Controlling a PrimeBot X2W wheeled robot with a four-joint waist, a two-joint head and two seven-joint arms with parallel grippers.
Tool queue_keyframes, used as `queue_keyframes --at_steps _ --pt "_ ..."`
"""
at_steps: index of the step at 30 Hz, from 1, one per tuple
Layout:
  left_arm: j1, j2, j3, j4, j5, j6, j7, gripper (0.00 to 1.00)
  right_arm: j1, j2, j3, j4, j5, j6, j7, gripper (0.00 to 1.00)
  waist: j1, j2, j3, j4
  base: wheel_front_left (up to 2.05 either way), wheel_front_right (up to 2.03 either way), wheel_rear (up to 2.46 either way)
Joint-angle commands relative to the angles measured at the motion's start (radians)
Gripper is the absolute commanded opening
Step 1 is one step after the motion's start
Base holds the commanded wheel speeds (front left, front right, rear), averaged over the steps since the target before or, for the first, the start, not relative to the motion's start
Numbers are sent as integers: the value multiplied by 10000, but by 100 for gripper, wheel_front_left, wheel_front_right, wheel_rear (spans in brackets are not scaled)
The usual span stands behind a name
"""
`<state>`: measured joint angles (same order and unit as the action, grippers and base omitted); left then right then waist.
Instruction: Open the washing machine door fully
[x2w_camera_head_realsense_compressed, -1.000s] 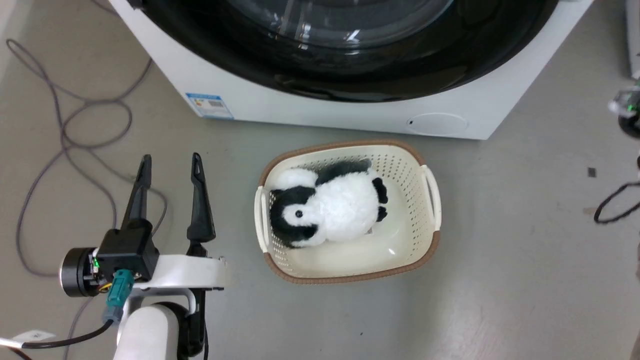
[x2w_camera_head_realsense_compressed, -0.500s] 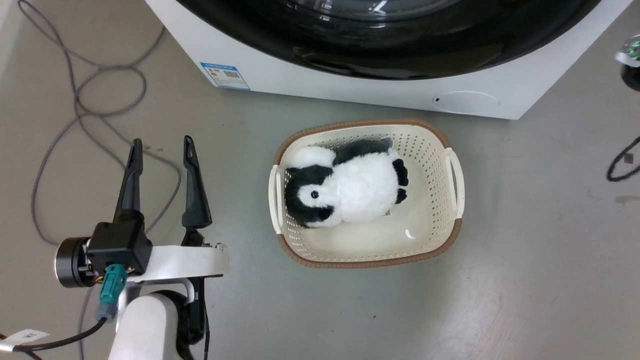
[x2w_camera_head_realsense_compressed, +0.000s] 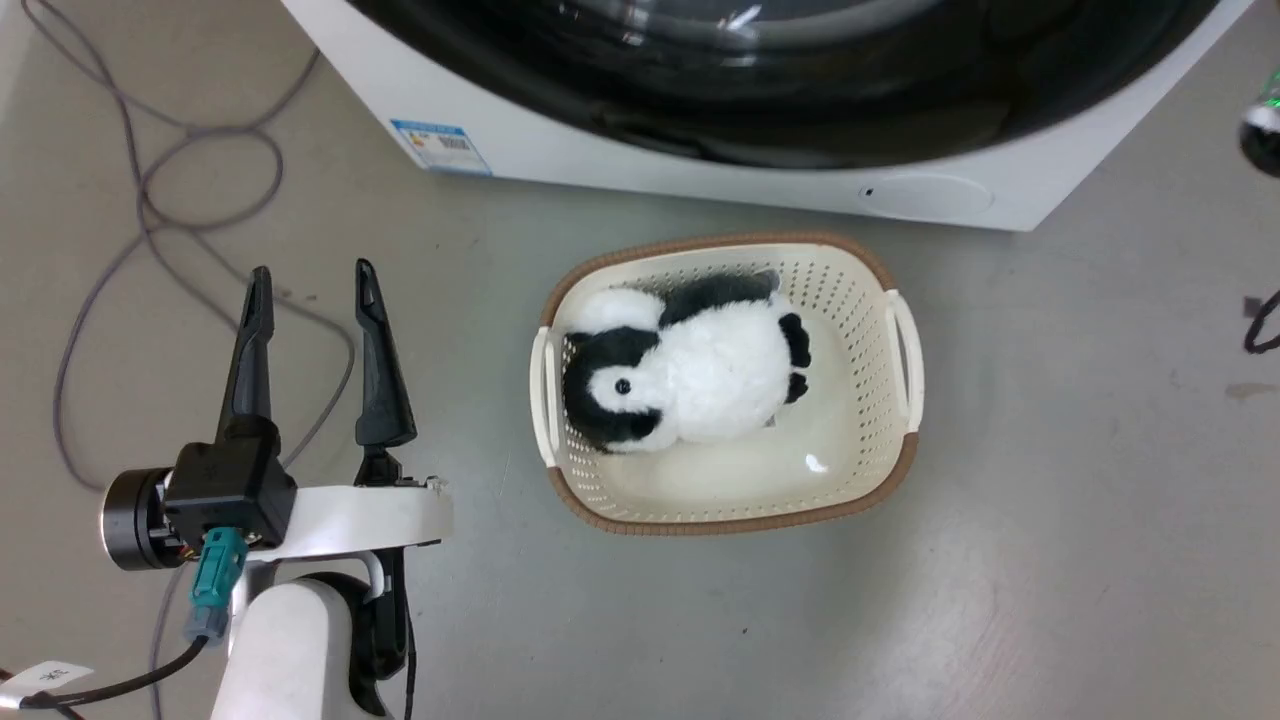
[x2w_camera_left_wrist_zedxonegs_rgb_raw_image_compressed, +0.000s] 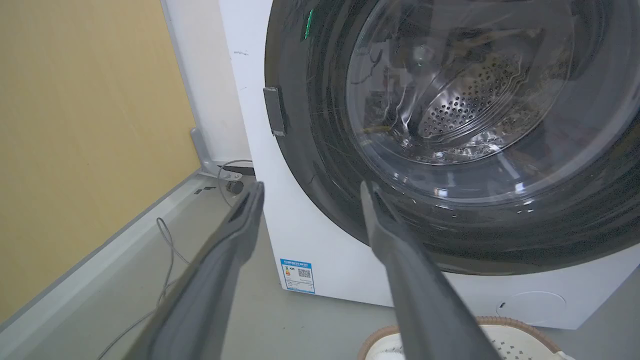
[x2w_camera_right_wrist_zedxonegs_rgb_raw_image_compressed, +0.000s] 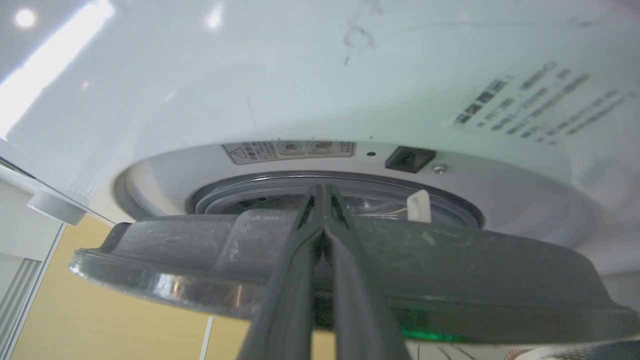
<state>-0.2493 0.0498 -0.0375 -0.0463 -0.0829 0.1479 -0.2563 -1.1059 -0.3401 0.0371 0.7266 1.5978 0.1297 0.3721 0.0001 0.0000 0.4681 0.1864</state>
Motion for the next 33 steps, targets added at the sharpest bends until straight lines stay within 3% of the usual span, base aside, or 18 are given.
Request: queue_keyframes --at_steps 1,17,33 --pt "-101 5 68 49 -7 27 -55 100 148 357 298 -110 77 10 325 0 -1 0 -162 -82 0 0 0" --pt "666 5 403 322 249 -182 -55 100 2694 711 801 -1564 153 10 1361 0 -1 0 -1527 -499 0 0 0" --pt "1593 5 367 581 397 -339 -55 100 6248 1400 1462 -4332 431 10 2311 0 -1 0 -2927 -584 0 0 0"
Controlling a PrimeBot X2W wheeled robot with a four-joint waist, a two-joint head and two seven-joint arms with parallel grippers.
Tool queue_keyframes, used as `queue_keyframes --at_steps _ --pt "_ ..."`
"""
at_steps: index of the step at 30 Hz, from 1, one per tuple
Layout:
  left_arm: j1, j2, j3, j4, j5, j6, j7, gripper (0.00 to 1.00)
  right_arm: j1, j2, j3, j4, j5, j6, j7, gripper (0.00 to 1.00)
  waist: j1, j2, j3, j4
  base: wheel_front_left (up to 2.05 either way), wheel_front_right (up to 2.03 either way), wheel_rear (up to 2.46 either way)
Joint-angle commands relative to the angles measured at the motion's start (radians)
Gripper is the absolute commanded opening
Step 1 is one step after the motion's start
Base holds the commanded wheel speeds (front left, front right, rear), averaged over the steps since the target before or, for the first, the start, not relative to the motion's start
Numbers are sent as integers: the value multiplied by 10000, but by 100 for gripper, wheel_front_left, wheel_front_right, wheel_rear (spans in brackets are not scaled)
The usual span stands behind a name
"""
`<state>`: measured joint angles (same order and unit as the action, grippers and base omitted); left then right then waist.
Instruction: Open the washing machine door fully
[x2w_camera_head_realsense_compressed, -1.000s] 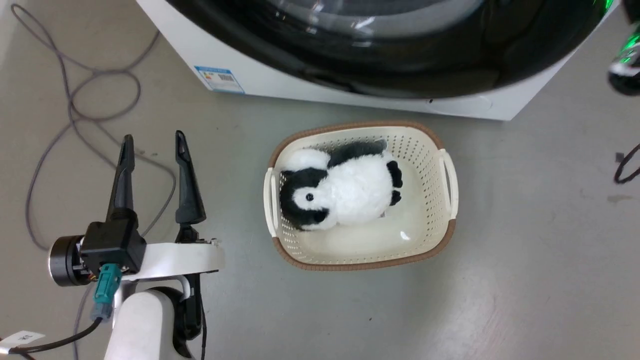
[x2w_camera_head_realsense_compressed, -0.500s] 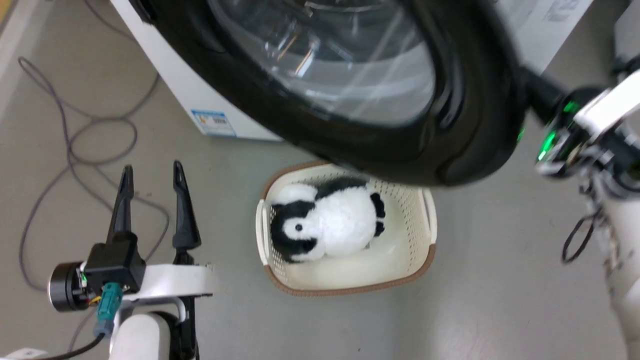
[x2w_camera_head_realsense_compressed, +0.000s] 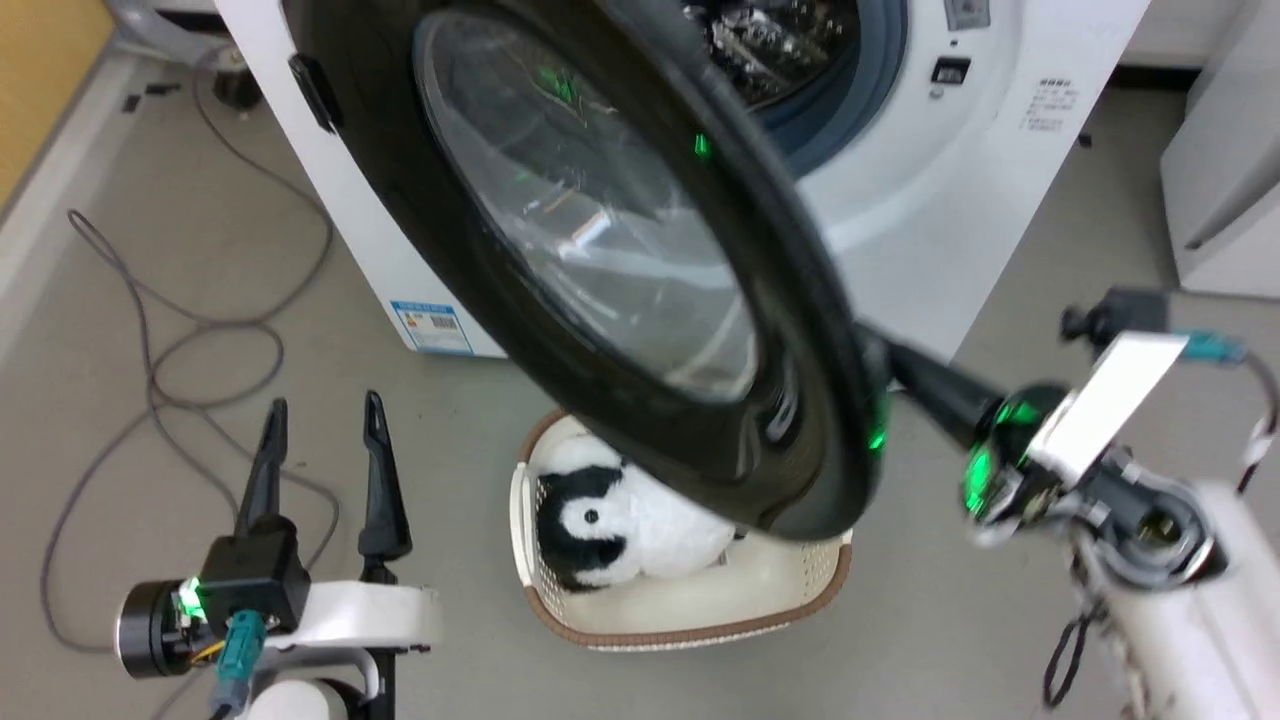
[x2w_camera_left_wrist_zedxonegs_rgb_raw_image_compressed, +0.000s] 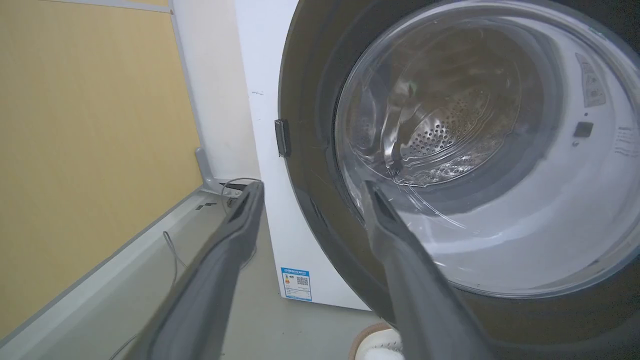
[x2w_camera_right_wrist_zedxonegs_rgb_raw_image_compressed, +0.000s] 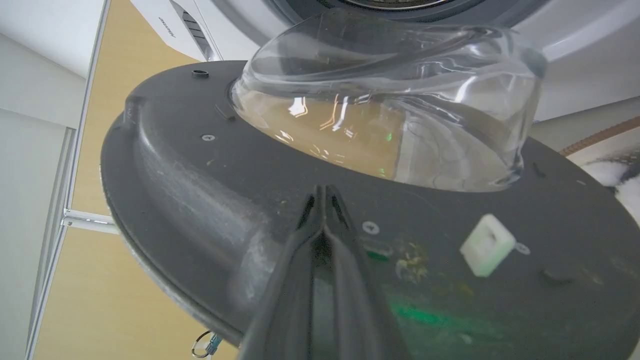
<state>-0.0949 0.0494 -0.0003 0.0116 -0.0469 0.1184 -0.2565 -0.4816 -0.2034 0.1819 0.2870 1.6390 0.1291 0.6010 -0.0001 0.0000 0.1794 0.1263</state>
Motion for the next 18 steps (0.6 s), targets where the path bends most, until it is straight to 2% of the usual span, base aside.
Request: queue_keyframes --at_steps 1,18 --pt "155 8 5 68 34 -64 -53 100 417 164 121 -235 62 16 102 0 1 0 -200 36 0 0 0" --pt "520 8 -109 331 -13 -135 -53 100 2755 1181 1727 -2113 -310 16 335 0 1 0 -791 221 0 0 0"
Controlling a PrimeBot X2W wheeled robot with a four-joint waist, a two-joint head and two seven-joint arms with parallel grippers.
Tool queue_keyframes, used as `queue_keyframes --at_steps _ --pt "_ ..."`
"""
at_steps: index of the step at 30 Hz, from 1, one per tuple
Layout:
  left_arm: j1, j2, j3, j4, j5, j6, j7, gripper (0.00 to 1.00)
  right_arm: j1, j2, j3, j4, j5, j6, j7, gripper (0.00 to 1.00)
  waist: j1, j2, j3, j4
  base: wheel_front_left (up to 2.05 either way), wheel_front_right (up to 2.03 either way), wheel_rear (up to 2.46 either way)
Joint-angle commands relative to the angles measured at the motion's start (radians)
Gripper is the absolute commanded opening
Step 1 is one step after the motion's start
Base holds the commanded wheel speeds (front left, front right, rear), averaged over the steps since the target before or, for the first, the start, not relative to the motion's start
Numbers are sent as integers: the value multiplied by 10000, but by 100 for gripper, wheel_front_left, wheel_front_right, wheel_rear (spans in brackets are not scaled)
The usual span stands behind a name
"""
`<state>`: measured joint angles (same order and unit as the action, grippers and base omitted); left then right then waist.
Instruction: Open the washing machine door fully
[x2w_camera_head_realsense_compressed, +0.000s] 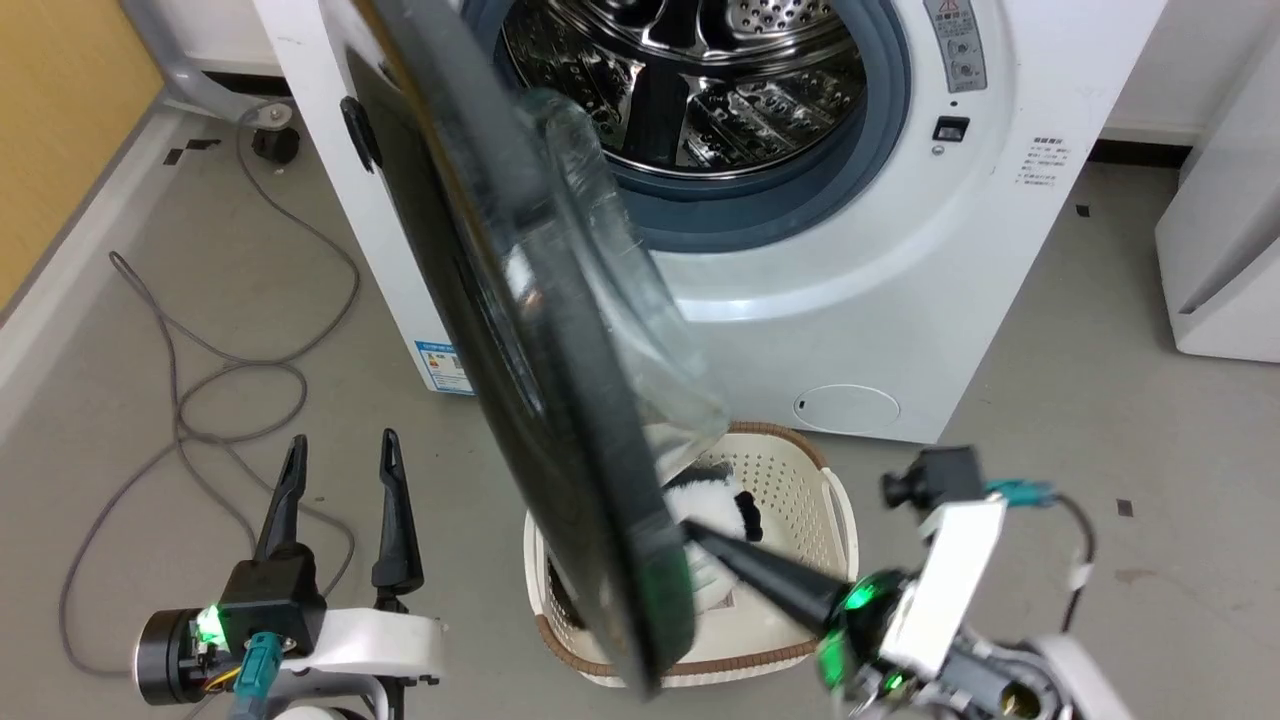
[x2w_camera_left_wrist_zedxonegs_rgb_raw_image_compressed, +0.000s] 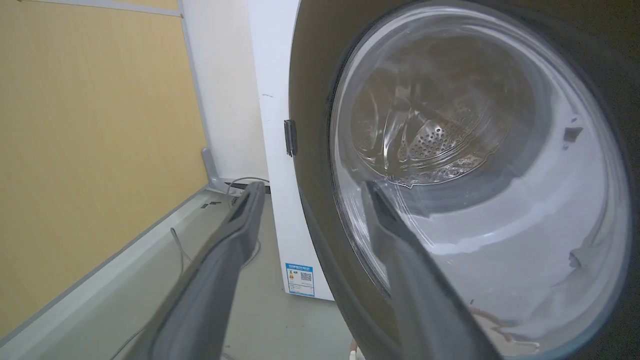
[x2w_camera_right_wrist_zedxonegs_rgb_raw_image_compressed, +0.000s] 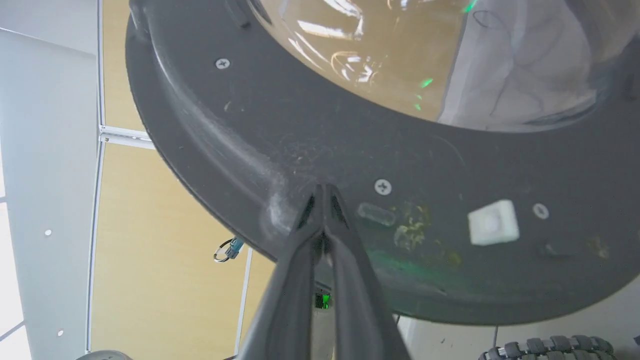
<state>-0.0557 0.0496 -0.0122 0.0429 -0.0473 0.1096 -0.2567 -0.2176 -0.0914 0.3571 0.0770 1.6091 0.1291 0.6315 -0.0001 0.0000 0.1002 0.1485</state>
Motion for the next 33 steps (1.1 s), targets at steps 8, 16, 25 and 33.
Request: queue_keyframes --at_steps 8,16,25,33 --pt "309 6 -9 76 -14 -42 -51 100 764 298 908 -480 -177 16 -125 0 1 0 -212 -39 0 0 0" --pt "477 6 40 117 -4 -81 -51 100 918 141 400 -918 -1110 16 -1552 0 1 0 -429 -186 0 0 0" --pt "688 6 201 117 27 -116 -51 100 602 -1238 -82 -1440 -5208 16 -6933 0 1 0 -753 -462 0 0 0" --pt "867 6 457 22 73 -143 -51 100 698 -1259 -1650 -1306 -9770 16 -8925 0 1 0 -906 -785 0 0 0"
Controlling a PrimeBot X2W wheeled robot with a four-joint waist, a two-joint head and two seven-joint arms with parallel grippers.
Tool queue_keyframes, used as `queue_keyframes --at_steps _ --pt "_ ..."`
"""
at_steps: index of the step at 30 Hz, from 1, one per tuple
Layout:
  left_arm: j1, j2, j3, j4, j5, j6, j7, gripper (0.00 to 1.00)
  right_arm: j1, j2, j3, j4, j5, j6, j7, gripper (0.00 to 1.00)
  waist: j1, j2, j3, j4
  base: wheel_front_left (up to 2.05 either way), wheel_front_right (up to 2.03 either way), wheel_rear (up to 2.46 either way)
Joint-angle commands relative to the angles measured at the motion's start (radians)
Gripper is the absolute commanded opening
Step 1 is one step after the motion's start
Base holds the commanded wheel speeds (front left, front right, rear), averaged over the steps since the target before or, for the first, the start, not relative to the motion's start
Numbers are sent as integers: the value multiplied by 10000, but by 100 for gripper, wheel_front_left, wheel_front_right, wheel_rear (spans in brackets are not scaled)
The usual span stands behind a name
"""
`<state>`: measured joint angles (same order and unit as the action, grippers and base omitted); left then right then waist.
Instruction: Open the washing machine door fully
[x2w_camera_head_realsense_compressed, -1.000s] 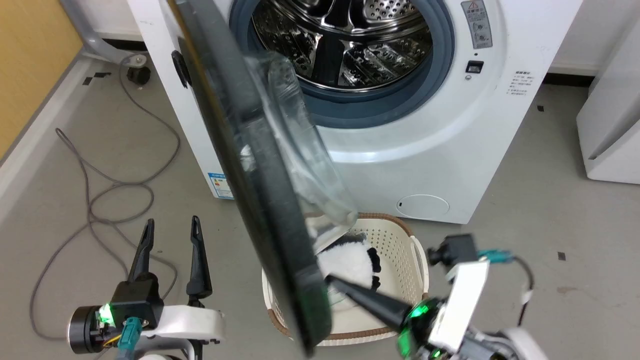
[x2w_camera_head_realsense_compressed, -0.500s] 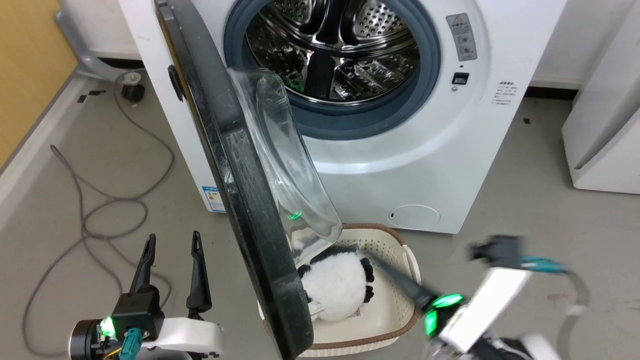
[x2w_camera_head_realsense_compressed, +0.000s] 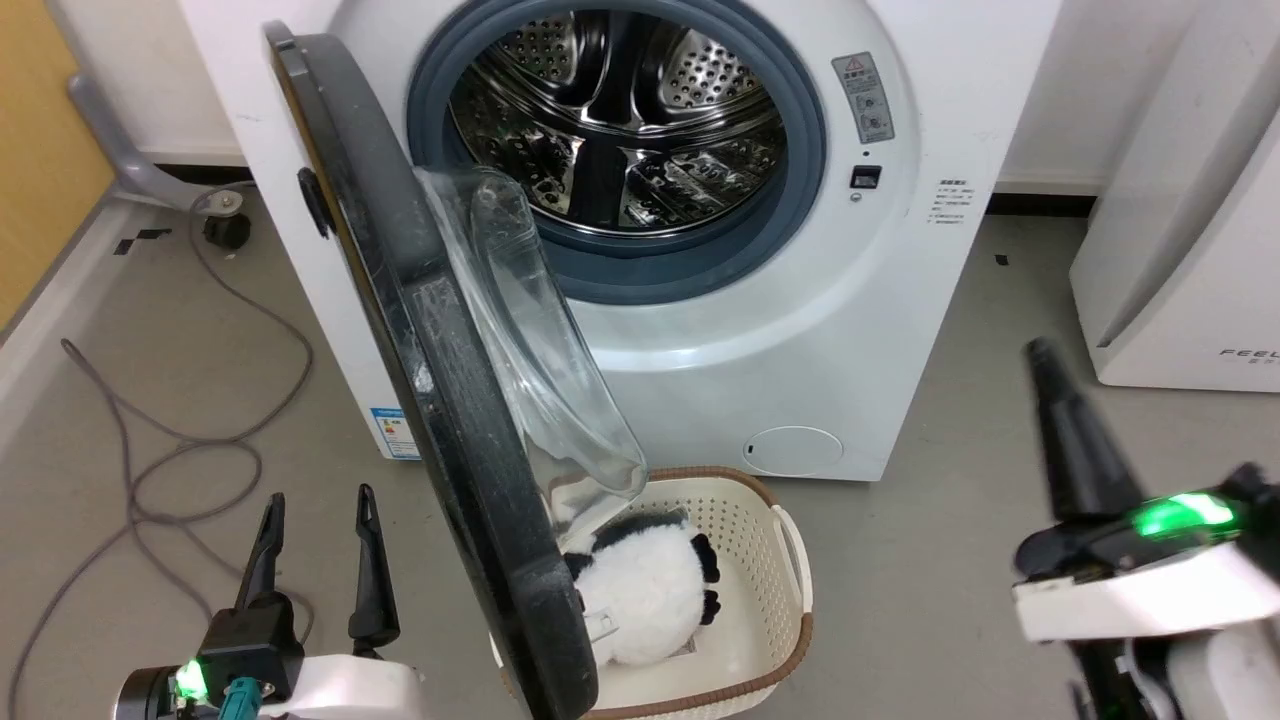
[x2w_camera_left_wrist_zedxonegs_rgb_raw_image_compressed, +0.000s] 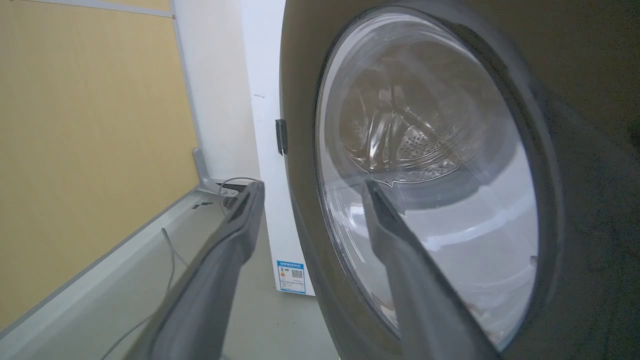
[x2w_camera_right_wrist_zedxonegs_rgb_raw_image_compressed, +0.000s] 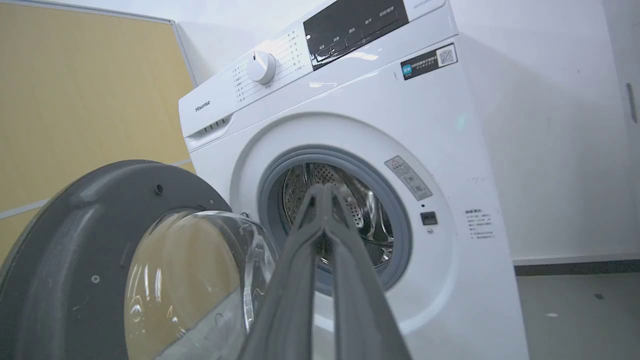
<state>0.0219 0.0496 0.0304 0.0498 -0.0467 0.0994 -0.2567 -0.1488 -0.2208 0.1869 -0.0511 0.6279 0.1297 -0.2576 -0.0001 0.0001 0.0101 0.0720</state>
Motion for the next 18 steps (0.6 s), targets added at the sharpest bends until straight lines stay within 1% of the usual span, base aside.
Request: queue_keyframes --at_steps 1,2,5,7,9,13,18 --pt "96 6 45 -63 69 -47 -51 100 125 238 -297 -209 -570 10 -35 0 1 -1 -7 -44 0 0 0" --pt "103 6 52 -79 72 -48 -51 100 254 432 -621 -392 -1126 10 -36 0 1 -1 -11 -66 0 0 0" --pt "122 6 40 -110 72 -24 -51 100 674 696 -1247 -746 -2946 10 -38 0 1 -1 -26 -129 0 0 0" --pt "119 6 35 -120 62 -23 -51 100 935 870 -1487 -847 -3832 10 -39 0 1 -1 -27 -161 0 0 0" --pt "119 6 22 -121 53 -30 -51 100 1195 1115 -1746 -877 -4290 10 -39 0 1 -1 -34 -180 0 0 0" --pt "125 6 17 -118 50 -52 -51 100 1732 1366 -2007 -592 -5051 10 -40 0 1 -1 -55 -191 0 0 0" --pt "130 6 16 -97 52 -65 -51 100 2166 1609 -2100 208 -4832 10 -40 0 1 -1 -86 -189 0 0 0"
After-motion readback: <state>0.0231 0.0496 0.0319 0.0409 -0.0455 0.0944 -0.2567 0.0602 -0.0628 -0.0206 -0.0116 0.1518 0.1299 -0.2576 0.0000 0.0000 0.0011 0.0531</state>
